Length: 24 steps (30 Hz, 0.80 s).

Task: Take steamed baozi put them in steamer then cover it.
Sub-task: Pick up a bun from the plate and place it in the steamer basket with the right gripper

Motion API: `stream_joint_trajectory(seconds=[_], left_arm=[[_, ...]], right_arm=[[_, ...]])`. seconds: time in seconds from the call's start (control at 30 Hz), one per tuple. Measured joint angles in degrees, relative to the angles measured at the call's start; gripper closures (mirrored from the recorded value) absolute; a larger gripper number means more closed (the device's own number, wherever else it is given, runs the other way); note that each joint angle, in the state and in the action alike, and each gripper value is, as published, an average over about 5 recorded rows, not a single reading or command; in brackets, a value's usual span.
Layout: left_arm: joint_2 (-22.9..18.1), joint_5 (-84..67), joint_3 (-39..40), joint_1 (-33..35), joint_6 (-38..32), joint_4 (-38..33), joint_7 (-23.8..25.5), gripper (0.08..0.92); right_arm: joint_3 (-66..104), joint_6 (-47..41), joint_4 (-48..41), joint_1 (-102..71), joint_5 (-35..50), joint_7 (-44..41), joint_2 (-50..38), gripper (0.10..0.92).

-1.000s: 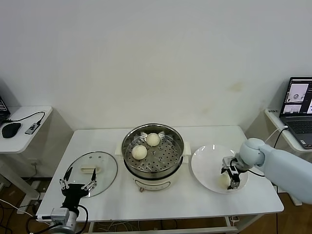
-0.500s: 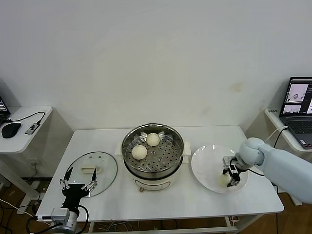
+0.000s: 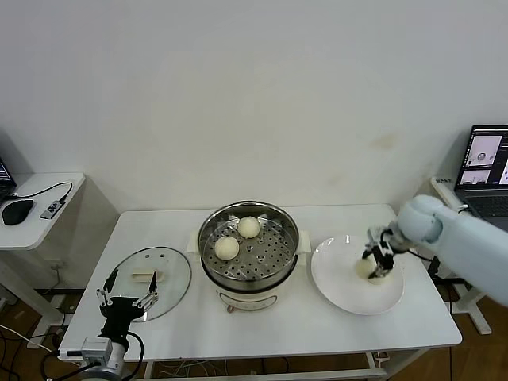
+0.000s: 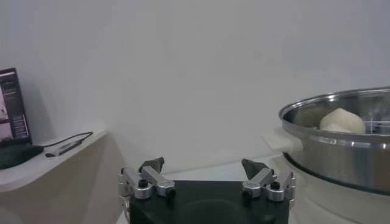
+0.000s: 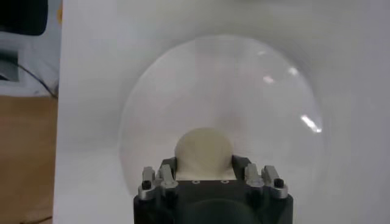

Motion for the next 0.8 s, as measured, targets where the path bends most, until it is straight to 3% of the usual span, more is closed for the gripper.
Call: stream_joint_trajectory(seconds=[0.4,0.8], left_arm=[[-0.19,-0.07,-0.2,0.42,0.0,-1.27,-0.03,0.177],[-1.18,0.21,-1.11,1.14,-0.01,-2.24,-0.14,0.177]], right_arm=[[-7.97,0.9,2.52,17.59,9.23,1.4,6.57,0.448],[-15.87,7.36,5.95,21.87,14.08,5.33,16.05,0.448]])
